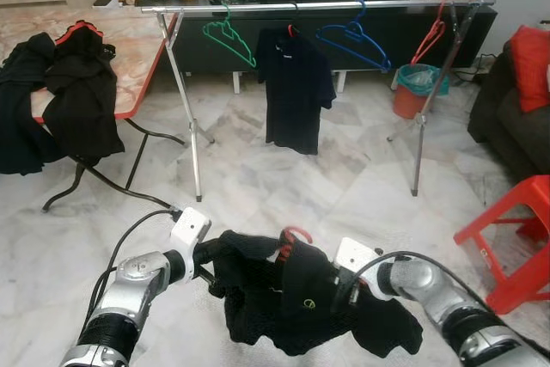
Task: Hang hanger
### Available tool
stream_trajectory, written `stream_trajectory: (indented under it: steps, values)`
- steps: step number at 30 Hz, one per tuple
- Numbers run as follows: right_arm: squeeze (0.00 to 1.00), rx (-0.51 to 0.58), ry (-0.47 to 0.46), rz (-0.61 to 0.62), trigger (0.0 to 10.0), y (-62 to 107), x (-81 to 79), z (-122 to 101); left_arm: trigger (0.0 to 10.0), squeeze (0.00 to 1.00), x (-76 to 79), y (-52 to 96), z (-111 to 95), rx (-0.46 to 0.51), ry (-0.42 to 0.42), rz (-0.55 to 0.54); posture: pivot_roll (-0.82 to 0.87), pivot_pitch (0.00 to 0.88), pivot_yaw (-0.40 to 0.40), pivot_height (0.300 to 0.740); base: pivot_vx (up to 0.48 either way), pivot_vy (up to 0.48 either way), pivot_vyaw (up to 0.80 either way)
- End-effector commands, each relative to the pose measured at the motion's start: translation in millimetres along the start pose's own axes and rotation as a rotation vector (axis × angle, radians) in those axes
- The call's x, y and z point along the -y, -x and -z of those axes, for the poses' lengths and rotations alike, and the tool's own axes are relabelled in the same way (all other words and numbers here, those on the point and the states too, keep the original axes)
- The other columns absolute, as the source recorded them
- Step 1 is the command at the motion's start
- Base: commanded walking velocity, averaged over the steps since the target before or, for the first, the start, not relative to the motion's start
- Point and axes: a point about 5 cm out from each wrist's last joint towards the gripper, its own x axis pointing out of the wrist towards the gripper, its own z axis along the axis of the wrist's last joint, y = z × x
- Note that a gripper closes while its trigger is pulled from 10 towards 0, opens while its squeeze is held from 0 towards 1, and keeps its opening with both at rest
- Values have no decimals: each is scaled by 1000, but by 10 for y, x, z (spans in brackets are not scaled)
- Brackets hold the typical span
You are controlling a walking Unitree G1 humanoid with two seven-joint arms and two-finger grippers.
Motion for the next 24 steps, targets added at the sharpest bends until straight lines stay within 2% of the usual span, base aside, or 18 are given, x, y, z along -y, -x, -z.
stream_trajectory:
  steps: [1,3,6,7,12,16,18,24]
  values:
    - [0,77,-75,84,0,5,97,-102,10000,0,56,12,11,-14,-17,60,-21,25,10,740,0,0,0]
    - [0,104,-126,126,0,-56,95,-175,10000,0,193,25,77,-39,-22,171,-24,25,12,740,0,0,0]
    - [0,110,-129,144,0,-82,88,-205,10000,0,237,29,81,-38,-17,202,-24,25,12,740,0,0,0]
    - [0,129,-180,228,0,-97,145,-256,10000,0,276,33,72,-36,-15,231,-17,27,16,740,0,0,0]
    - [0,173,-259,315,0,-116,223,-369,10000,0,300,32,59,-40,-20,252,-14,30,19,740,0,0,0]
    - [0,183,-265,357,0,-129,251,-427,10000,0,310,35,51,-42,-28,257,-15,34,20,740,0,0,0]
    - [0,242,-342,432,0,-117,317,-506,10000,0,339,61,49,-38,-22,269,-8,31,29,740,0,0,0]
    - [0,307,-385,443,0,-127,339,-616,10000,0,378,60,63,-57,-30,289,-6,28,40,740,0,0,0]
